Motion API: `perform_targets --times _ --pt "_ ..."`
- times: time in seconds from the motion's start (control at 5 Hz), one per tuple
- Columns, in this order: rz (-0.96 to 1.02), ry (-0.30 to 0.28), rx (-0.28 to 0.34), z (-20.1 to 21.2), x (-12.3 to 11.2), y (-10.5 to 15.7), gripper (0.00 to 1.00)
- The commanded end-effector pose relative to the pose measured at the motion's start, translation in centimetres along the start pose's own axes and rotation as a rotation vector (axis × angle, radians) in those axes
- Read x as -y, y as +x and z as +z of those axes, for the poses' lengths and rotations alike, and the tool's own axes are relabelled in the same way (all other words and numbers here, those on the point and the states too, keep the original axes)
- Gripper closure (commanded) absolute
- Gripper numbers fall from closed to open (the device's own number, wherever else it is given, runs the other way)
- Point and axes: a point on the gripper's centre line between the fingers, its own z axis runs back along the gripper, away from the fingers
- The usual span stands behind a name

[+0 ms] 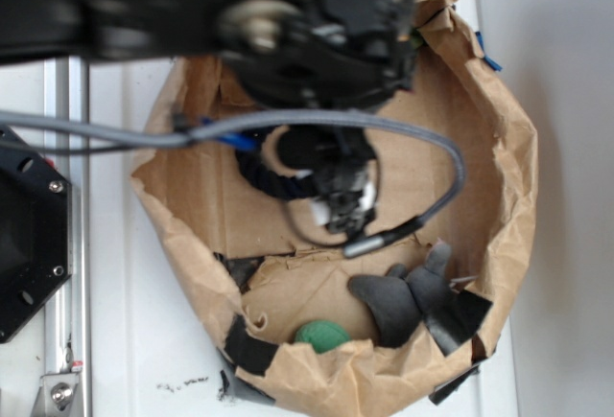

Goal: Grab the blue rope.

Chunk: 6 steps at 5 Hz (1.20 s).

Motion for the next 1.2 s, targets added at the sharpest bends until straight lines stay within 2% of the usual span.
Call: perform_targets --times 0.0,0.2,0.6,0.8,1.0 --pt "0.075 -0.021 0.072 -4.1 1.0 3.6 0.0" --pt "0.069 -0.007 0.076 -6.1 1.3 3.4 0.0" --pt "0.114 0.048 0.087 -8.0 0.1 4.0 0.0" --pt "0.117 0.042 0.096 -7.0 -0.2 2.6 0.0" --pt "0.201 0.028 0.132 -5.2 -0.2 1.6 0.0"
